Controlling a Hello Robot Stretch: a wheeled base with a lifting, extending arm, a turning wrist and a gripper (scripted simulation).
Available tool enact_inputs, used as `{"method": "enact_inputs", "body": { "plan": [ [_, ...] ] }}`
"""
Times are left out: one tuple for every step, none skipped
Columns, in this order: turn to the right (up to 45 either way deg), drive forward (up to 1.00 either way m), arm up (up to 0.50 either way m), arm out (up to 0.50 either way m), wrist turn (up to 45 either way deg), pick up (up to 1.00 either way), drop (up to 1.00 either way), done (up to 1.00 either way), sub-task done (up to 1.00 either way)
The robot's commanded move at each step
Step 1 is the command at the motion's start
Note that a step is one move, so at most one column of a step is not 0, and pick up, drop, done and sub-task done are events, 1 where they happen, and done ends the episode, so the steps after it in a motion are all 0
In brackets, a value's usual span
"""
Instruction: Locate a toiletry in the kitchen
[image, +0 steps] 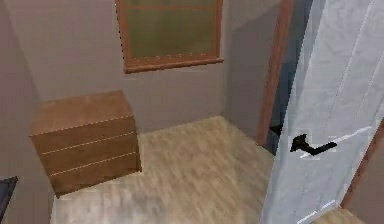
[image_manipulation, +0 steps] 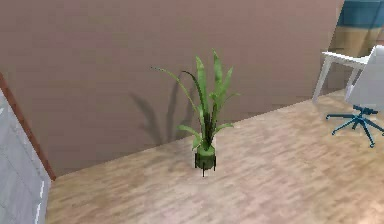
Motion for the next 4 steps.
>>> {"method": "enact_inputs", "body": {
  "plan": [
    [-3.0,0.00,0.00,0.00,0.0,0.00,0.00,0.00,0.00],
    [0.0,0.75,0.00,0.00,0.0,0.00,0.00,0.00,0.00],
    [-21.0,0.00,0.00,0.00,0.0,0.00,0.00,0.00,0.00],
    [0.0,0.30,0.00,0.00,0.0,0.00,0.00,0.00,0.00]
  ]
}}
